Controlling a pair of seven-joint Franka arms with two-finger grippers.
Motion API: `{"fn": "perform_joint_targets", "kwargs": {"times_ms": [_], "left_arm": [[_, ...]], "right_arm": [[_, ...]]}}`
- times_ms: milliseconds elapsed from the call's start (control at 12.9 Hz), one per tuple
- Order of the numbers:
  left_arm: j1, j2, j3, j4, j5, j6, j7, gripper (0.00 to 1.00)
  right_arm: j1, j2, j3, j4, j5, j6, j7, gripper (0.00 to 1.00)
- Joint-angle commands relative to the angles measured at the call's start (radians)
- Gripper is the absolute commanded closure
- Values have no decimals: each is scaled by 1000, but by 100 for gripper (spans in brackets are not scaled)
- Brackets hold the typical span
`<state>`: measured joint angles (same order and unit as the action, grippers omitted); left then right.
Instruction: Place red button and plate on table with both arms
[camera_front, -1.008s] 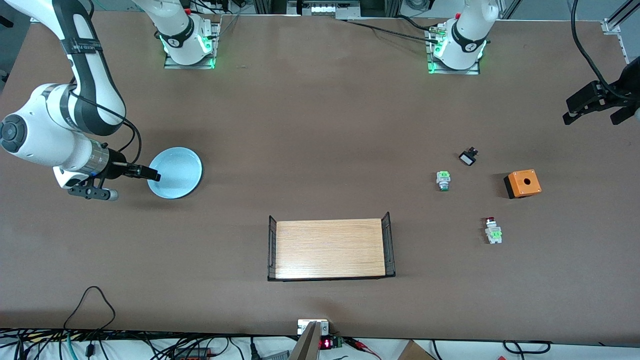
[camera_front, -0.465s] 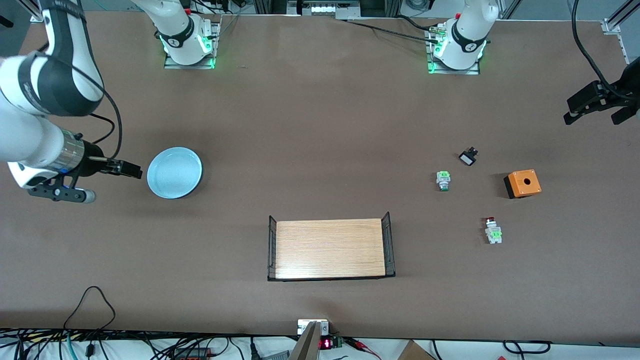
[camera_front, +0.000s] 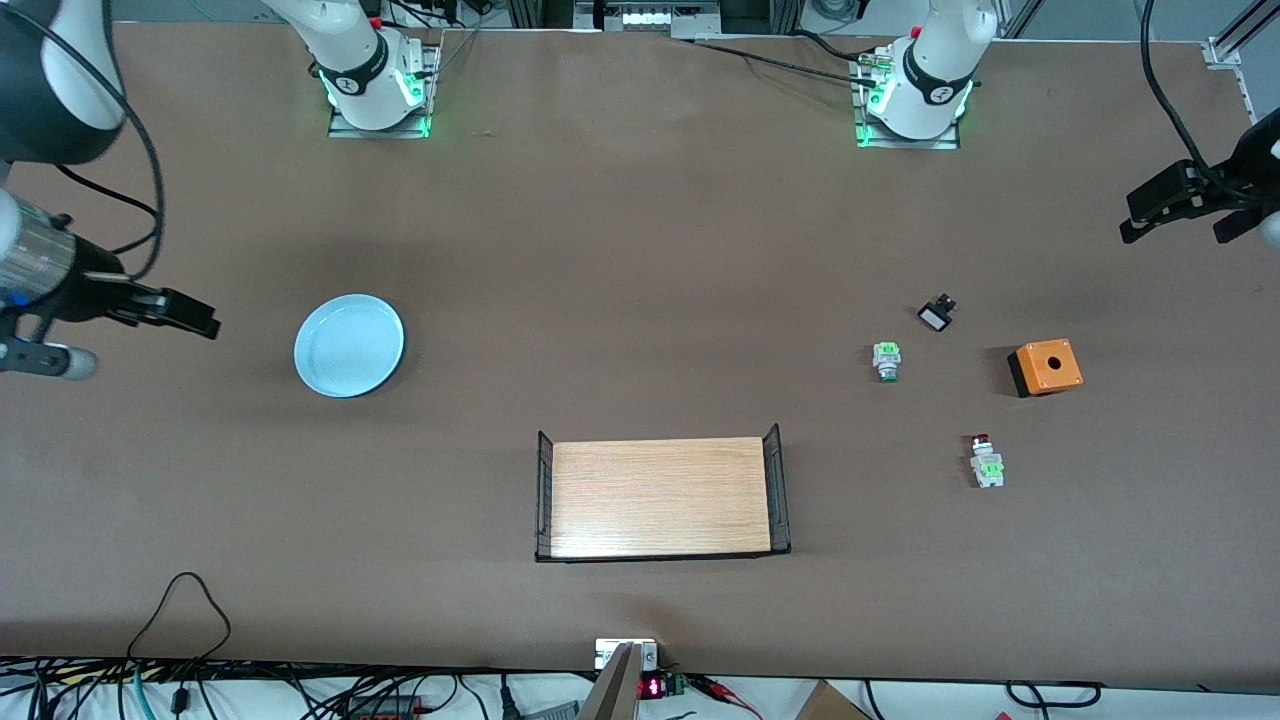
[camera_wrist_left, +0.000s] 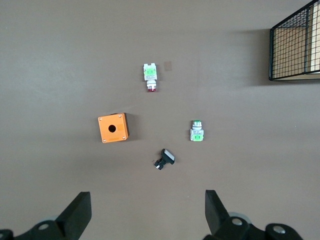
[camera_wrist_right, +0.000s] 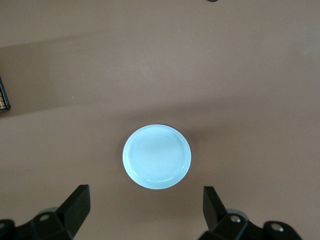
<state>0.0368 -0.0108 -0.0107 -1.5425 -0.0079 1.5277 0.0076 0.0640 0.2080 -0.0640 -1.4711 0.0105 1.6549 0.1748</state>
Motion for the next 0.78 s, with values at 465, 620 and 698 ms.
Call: {"fn": "perform_joint_targets", "kwargs": {"times_ms": [465,620,698], "left_arm": [[-8,18,3,38,25,-17,12,0],[-8,18,3,38,25,-17,12,0],[-8,18,3,38,25,-17,12,0]], "right_arm": [[-27,-90,-8,-66,-81,-84,-113,0],[-32,-131,-11,-136,-72,-20,-121,0],[-32,-145,-11,-156,-72,-8,-121,0]]}}
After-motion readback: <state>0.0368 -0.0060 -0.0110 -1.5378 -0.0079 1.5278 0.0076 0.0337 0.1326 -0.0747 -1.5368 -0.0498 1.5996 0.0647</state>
